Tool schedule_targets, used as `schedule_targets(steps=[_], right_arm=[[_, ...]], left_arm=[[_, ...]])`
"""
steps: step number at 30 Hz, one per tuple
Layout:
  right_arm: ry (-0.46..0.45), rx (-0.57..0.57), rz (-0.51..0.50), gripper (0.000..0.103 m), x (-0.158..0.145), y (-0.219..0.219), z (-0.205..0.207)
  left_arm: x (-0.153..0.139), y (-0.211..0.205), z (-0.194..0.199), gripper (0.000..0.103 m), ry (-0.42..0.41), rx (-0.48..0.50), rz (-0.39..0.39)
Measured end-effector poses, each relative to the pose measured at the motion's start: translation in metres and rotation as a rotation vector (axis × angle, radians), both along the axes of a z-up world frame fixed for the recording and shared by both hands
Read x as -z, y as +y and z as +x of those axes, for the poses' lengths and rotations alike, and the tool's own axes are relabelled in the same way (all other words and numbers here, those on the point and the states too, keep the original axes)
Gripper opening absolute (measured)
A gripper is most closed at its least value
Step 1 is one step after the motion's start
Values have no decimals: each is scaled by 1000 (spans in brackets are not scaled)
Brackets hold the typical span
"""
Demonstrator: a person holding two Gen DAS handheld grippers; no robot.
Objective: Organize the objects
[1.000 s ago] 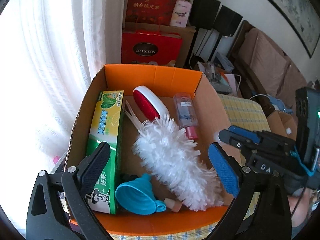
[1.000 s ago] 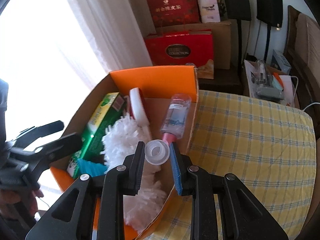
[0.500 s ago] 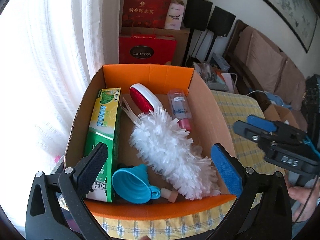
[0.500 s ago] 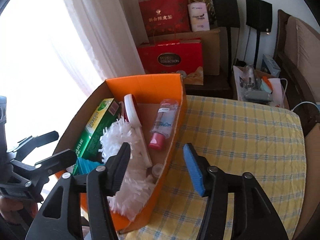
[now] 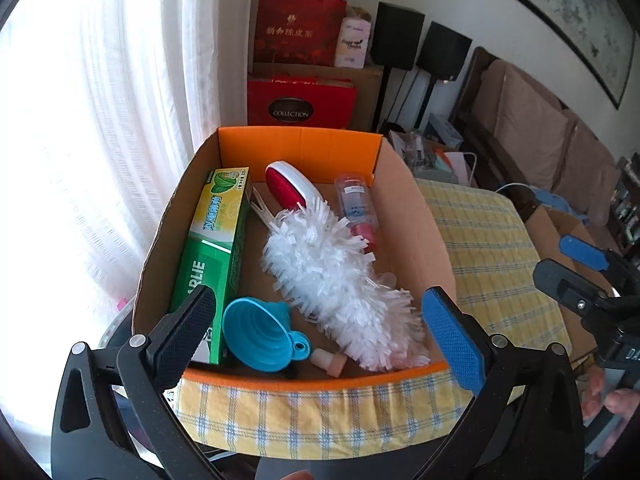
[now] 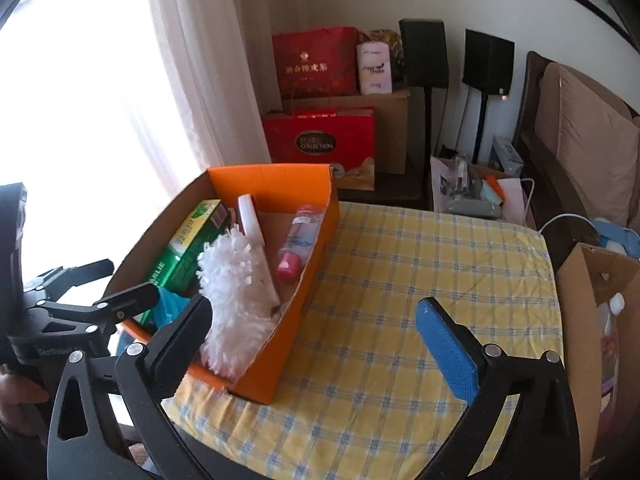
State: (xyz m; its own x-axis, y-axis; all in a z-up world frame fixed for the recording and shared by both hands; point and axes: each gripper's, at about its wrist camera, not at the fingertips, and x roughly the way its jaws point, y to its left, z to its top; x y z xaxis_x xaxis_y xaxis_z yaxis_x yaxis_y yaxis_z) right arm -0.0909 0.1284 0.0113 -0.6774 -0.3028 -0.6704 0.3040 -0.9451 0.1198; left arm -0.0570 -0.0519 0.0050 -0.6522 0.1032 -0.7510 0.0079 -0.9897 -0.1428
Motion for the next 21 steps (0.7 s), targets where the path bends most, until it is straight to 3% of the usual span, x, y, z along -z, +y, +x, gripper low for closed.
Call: schedule_targets(steps=[8, 21], right_arm=[[25, 45, -8, 103, -5, 12, 24], [35, 140, 15, 103, 1, 32, 68]], left_arm=[[-15, 13, 26, 103, 63, -7, -69], [-21, 29, 67, 103, 93, -33, -96]])
